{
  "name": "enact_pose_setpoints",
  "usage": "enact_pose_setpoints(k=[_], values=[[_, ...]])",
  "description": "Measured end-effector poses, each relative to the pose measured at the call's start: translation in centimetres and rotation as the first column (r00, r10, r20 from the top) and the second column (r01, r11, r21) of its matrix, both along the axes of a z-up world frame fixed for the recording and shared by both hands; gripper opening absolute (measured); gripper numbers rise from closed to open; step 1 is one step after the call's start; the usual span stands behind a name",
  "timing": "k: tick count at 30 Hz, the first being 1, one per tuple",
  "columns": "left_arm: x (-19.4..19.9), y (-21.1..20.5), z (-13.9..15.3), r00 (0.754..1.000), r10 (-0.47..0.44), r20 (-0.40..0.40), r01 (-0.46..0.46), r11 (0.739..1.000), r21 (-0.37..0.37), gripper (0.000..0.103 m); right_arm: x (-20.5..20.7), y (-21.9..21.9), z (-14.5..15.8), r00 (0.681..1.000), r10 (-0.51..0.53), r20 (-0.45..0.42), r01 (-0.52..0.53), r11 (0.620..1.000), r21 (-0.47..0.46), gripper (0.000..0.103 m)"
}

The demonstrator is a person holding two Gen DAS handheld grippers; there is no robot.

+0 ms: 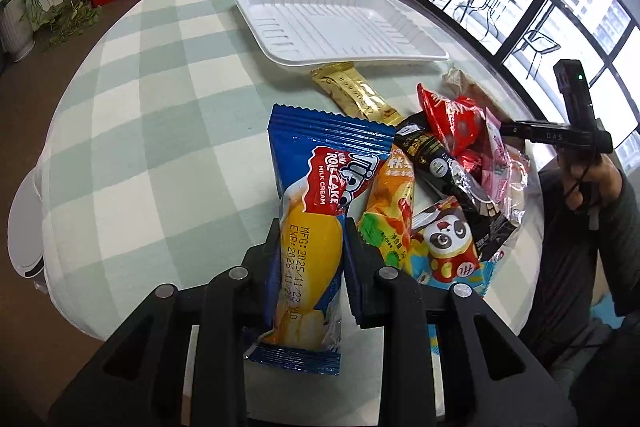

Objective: Organize snacks
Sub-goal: 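Carry both packets over the white tray and release them inside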

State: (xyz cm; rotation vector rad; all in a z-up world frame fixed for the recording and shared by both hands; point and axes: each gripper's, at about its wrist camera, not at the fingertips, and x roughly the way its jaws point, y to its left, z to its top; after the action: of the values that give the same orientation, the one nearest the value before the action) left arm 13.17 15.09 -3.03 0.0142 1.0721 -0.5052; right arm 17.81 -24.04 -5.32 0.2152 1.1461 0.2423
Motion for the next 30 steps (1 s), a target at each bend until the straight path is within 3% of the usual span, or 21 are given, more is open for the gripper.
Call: enact_pose_setpoints(k=[9,15,19,24,30], values=[[-0.1,0.4,2.0,0.998,0.056,0.024,-0.052,0.991,-0.121,0.025,-2.4,-3.7,2.9,0.987,-0.139,0.081,0.126,0.981,0.148,0.026],[2.3,-0.3,5.4,0.995,0.068,0.075,-0.055,0.985,-0.161,0.025,-0.5,-6.2,5.6,0.964,-0.224,0.142,0.197,0.963,0.182,0.026],[6.2,-1.3,8.4,0.993,0.056,0.106,-0.038,0.986,-0.161,0.025,2.4,-6.2,8.1,0.95,-0.232,0.208,0.197,0.964,0.177,0.026],[12.5,-3.5,11.1,0.991,0.05,0.123,-0.029,0.986,-0.165,0.025,7.7,-4.7,9.2,0.948,-0.22,0.231,0.175,0.964,0.201,0.026],[20.0,-6.7,8.1,0.997,0.07,0.038,-0.064,0.987,-0.145,0.025,14.2,-0.6,6.3,0.97,-0.168,0.174,0.138,0.976,0.171,0.026]])
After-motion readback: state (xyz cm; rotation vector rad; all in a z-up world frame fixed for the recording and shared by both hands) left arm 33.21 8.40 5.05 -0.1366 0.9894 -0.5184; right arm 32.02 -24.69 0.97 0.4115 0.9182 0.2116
